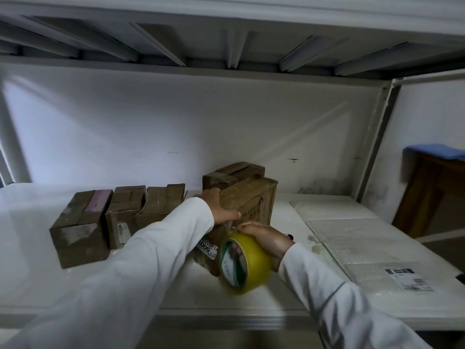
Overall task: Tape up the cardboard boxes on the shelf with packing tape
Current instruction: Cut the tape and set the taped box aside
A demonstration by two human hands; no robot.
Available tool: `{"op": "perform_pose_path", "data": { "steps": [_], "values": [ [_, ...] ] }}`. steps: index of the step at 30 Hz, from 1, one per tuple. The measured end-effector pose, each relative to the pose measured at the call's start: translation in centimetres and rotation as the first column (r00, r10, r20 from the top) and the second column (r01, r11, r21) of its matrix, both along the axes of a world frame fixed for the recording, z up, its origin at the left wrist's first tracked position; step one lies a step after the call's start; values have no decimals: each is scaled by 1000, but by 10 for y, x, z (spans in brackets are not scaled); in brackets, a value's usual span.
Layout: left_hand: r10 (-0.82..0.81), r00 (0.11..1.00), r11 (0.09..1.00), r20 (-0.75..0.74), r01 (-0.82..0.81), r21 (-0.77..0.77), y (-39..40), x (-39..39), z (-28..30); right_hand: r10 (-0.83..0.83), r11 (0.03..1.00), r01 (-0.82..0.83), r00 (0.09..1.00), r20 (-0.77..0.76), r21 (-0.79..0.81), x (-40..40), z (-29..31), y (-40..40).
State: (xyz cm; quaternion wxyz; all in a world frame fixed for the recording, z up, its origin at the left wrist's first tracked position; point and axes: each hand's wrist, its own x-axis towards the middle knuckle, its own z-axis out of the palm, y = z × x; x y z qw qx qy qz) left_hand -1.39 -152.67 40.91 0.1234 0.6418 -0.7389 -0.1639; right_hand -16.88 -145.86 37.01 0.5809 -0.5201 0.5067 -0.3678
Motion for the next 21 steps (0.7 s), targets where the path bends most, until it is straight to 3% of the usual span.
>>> {"op": "perform_pose_path", "data": {
  "steps": [5, 9, 12, 14, 16, 19, 21],
  "values": [
    [65, 998, 997, -15, -64, 42, -2, 13, 2, -43, 989, 67, 983, -177, 130, -18, -12, 16],
    [-56, 950, 987, 307, 6, 159, 9, 7, 18, -144, 984, 167, 952, -271, 64, -51, 14, 18],
    [-116, 921, 984, 372, 56, 169, 13, 16, 29, -292, 948, 315, 915, -277, 41, -71, 24, 22],
    [-164, 922, 986, 350, 154, 56, 19, 27, 26, -405, 907, 422, 863, -302, -11, -87, 25, 22],
    [-217, 907, 935, 362, 300, -191, 28, 39, 18, -497, 858, 513, 819, -286, -22, -100, 28, 25],
    [-309, 820, 683, 482, 544, -487, 37, 51, 2, -613, 776, 629, 739, -281, -38, -115, 30, 26],
    [-272, 719, 600, 640, 647, -471, 34, 56, -12, -682, 718, 690, 672, -288, -91, -120, 32, 26]
  ]
}}
